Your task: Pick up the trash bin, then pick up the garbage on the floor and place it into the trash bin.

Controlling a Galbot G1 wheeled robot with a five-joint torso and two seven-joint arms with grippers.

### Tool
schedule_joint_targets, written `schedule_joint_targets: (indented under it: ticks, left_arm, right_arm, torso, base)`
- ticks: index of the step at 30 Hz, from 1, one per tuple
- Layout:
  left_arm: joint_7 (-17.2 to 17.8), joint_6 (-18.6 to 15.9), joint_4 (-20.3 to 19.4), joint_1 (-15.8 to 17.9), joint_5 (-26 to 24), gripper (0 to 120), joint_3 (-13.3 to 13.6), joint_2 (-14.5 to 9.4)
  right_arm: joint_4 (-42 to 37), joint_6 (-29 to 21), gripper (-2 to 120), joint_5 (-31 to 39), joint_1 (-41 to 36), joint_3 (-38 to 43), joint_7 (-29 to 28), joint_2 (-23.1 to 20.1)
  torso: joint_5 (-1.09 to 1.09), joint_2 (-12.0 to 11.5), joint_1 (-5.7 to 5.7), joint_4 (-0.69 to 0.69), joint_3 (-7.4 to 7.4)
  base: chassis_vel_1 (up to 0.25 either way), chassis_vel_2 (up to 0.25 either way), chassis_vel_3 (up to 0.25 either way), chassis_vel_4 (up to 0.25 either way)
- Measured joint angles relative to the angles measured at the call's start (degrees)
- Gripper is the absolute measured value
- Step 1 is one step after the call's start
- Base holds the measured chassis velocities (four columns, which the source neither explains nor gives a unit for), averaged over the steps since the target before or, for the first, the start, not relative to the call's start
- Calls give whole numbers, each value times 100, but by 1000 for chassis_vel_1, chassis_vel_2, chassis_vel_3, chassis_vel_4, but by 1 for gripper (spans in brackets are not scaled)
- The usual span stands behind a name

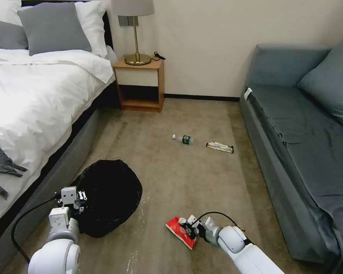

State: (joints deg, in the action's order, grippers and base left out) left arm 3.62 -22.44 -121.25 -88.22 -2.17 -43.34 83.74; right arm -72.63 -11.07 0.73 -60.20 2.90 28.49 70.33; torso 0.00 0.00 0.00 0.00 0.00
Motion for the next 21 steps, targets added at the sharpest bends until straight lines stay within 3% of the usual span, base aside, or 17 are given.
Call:
schedule_joint_targets:
  ticks: [6,10,21]
  left_arm:
    - [-17,22,5,0,-19,4,-5,-31]
    - [-5,219,100,49,-27,4,-13,-73]
    - [-24,279,245,82,-19,4,60,-62]
  right_arm:
    - [-115,7,0,306,20,267,-19,75]
    - [-304,85,0,665,79,476,-131,137]
    - [-1147,90,0,1747,507,966,-517,362]
  torso:
    - [0,0,0,0,0]
    - [0,0,0,-1,0]
    - [-1,0,0,0,0]
  base:
    - [0,0,0,0]
    - [0,0,0,0]
    - [0,0,0,0]
